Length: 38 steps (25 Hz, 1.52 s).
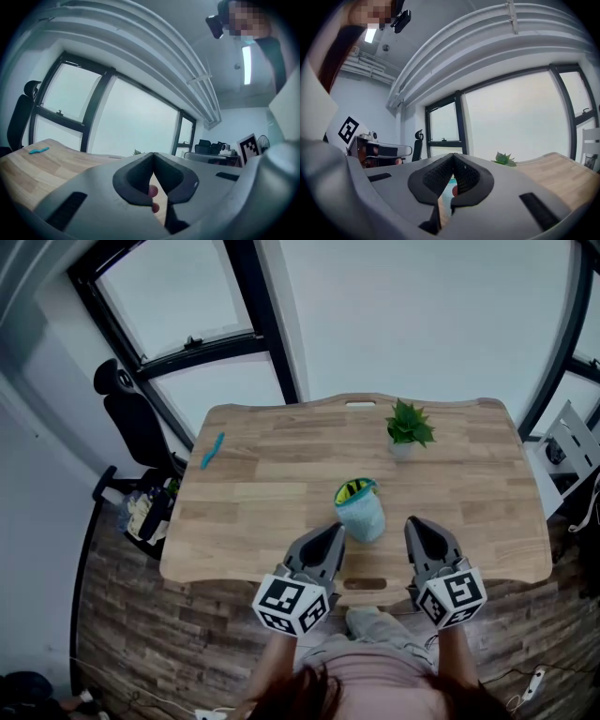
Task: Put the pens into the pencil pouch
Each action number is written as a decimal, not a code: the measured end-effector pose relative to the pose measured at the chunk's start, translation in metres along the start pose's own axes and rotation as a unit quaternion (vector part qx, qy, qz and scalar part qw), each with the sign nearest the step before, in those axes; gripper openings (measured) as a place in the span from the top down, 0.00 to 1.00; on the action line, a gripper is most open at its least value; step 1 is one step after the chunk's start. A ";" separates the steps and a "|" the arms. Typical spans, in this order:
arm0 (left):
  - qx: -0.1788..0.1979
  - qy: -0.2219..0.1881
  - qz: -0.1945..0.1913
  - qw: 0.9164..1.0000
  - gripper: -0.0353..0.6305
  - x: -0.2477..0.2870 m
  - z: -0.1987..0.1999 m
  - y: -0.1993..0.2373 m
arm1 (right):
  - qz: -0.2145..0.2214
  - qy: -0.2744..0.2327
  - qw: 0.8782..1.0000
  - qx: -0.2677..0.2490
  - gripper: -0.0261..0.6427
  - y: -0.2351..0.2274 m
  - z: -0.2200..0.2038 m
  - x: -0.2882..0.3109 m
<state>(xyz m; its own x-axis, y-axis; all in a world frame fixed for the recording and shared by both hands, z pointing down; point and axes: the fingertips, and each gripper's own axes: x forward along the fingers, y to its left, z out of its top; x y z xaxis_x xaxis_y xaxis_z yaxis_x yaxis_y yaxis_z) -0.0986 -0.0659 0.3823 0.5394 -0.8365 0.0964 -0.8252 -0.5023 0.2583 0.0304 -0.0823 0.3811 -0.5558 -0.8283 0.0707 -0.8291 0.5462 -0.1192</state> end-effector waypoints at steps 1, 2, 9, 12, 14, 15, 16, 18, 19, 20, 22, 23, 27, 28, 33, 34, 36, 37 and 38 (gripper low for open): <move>0.004 -0.003 -0.001 1.000 0.94 -0.003 0.003 -0.002 | -0.005 -0.002 1.000 -0.004 0.96 0.001 0.002 -0.003; 0.008 -0.005 -0.002 1.000 0.94 -0.007 0.005 -0.004 | -0.010 -0.004 1.000 -0.007 0.96 0.001 0.004 -0.007; 0.038 -0.009 -0.001 0.999 0.94 -0.027 0.017 -0.017 | -0.045 -0.016 0.999 -0.023 0.96 0.001 0.017 -0.028; 0.043 -0.010 -0.001 0.999 0.94 -0.036 0.018 -0.023 | -0.050 -0.015 0.998 -0.028 0.96 0.005 0.019 -0.037; 0.044 -0.009 0.000 0.999 0.94 -0.040 0.017 -0.027 | -0.051 -0.015 0.998 -0.028 0.96 0.008 0.020 -0.043; 0.044 -0.009 0.000 0.999 0.94 -0.042 0.017 -0.029 | -0.053 -0.015 0.998 -0.030 0.96 0.010 0.021 -0.046; 0.044 -0.008 0.000 0.999 0.94 -0.044 0.016 -0.031 | -0.054 -0.015 0.998 -0.032 0.96 0.011 0.022 -0.049; 0.043 -0.006 0.000 0.999 0.94 -0.048 0.013 -0.034 | -0.054 -0.016 0.998 -0.032 0.96 0.015 0.021 -0.055; 0.044 -0.005 0.000 0.999 0.94 -0.050 0.012 -0.036 | -0.053 -0.018 0.998 -0.031 0.96 0.016 0.021 -0.058; 0.044 -0.005 -0.001 0.999 0.94 -0.053 0.011 -0.038 | -0.052 -0.020 0.998 -0.031 0.96 0.018 0.021 -0.061; 0.045 -0.003 -0.001 0.999 0.94 -0.057 0.009 -0.041 | -0.053 -0.024 0.998 -0.031 0.96 0.021 0.022 -0.067; 0.047 -0.003 -0.001 0.999 0.94 -0.060 0.008 -0.042 | -0.054 -0.025 0.998 -0.030 0.96 0.022 0.022 -0.070; 0.043 -0.004 -0.002 0.999 0.94 -0.066 0.003 -0.049 | -0.055 -0.028 0.998 -0.025 0.96 0.025 0.022 -0.080; 0.041 -0.004 -0.003 0.999 0.94 -0.067 0.003 -0.050 | -0.055 -0.029 0.998 -0.025 0.96 0.026 0.023 -0.082; 0.039 -0.003 -0.004 0.999 0.94 -0.076 0.000 -0.057 | -0.055 -0.032 0.998 -0.029 0.96 0.032 0.027 -0.088; 0.038 -0.004 -0.003 0.999 0.94 -0.076 0.000 -0.058 | -0.054 -0.032 0.998 -0.029 0.96 0.033 0.027 -0.088; 0.034 -0.006 -0.003 0.999 0.94 -0.077 0.000 -0.060 | -0.051 -0.032 0.998 -0.030 0.96 0.033 0.028 -0.089; 0.032 -0.007 -0.003 0.999 0.94 -0.077 0.000 -0.060 | -0.049 -0.032 0.998 -0.031 0.96 0.034 0.028 -0.090; 0.030 -0.007 -0.003 1.000 0.94 -0.077 -0.001 -0.061 | -0.048 -0.031 0.998 -0.031 0.96 0.034 0.027 -0.090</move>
<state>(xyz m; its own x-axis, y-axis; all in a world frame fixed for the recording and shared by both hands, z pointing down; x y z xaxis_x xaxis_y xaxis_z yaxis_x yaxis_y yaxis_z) -0.0898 0.0296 0.3600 0.5428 -0.8359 0.0811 -0.8303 -0.5196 0.2017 0.0535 0.0076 0.3437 -0.4709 -0.8821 0.0164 -0.8813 0.4695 -0.0531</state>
